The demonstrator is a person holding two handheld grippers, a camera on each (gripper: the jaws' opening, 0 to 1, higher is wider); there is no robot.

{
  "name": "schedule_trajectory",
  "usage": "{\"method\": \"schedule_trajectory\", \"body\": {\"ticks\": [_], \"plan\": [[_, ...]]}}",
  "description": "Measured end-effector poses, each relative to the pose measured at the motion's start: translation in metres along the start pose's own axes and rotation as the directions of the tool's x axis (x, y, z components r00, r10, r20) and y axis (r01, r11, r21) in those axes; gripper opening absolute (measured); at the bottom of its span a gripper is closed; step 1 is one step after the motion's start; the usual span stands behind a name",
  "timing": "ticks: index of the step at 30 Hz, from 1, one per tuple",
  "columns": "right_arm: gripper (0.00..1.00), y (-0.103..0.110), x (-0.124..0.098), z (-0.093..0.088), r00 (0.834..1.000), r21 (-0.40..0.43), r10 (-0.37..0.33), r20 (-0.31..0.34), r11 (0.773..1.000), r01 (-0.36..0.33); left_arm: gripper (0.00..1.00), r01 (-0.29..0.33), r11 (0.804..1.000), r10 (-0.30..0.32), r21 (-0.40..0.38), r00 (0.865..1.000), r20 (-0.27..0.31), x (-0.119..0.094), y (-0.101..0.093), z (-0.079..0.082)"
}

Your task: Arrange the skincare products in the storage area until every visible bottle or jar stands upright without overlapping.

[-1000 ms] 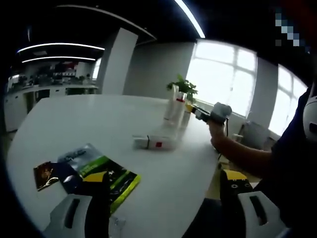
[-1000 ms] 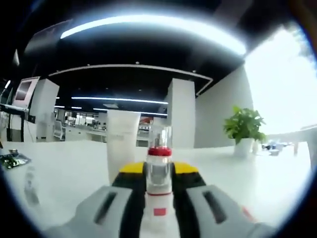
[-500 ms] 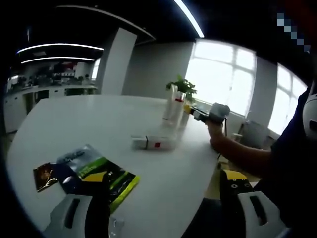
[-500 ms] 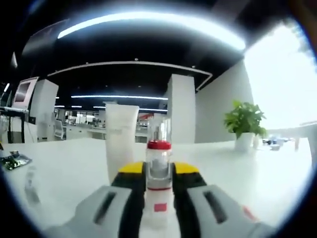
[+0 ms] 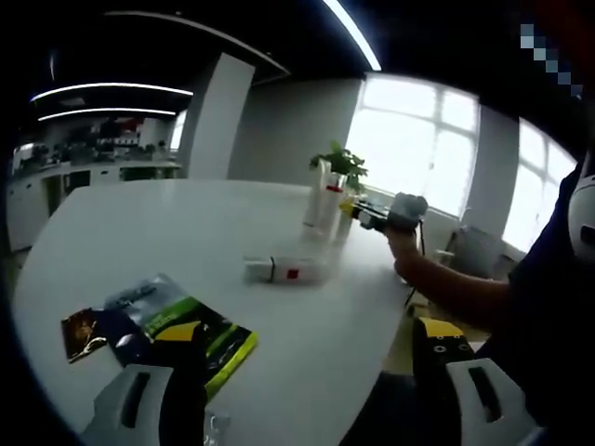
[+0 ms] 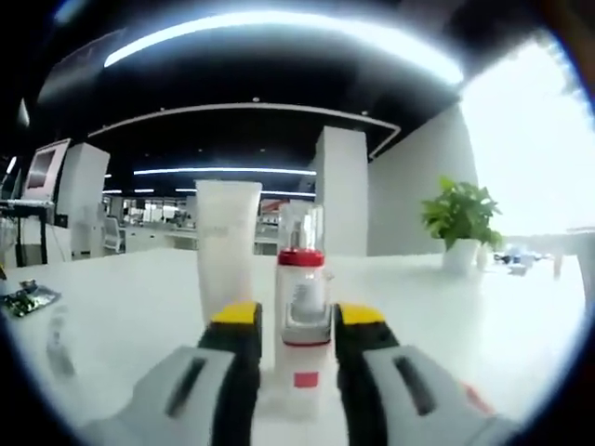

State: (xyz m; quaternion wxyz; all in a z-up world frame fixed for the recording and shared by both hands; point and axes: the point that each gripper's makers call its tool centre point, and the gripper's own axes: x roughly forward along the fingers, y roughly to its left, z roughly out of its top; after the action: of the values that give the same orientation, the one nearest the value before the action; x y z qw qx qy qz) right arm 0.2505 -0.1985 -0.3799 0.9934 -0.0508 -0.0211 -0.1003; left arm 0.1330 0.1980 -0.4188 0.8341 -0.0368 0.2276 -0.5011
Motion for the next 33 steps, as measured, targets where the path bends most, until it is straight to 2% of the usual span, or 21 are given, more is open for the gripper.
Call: {"method": "schedule_trajectory", "body": {"ticks": [4,17,33], "plan": [[0.33,-0.003,-0.004,-0.01,0.998,0.018,-0.016,-0.064,1.0,0.017,0.94,0.001,1.0,-0.001,0.001,1.0,0.001,-0.001,0.001,0.0],[0.34,0.002,-0.007,-0.028,0.991,0.044,0.002,-0.137,0.999,0.004,0.94,0.005,1.0,-0.005,-0.003,1.0,0.011,-0.003,0.003,0.001],[0.33,0.007,-0.006,-0.035,0.988,0.062,0.007,-0.154,0.998,0.003,0.94,-0.006,1.0,0.006,-0.005,1.0,0.017,-0.005,0.004,0.001]]}}
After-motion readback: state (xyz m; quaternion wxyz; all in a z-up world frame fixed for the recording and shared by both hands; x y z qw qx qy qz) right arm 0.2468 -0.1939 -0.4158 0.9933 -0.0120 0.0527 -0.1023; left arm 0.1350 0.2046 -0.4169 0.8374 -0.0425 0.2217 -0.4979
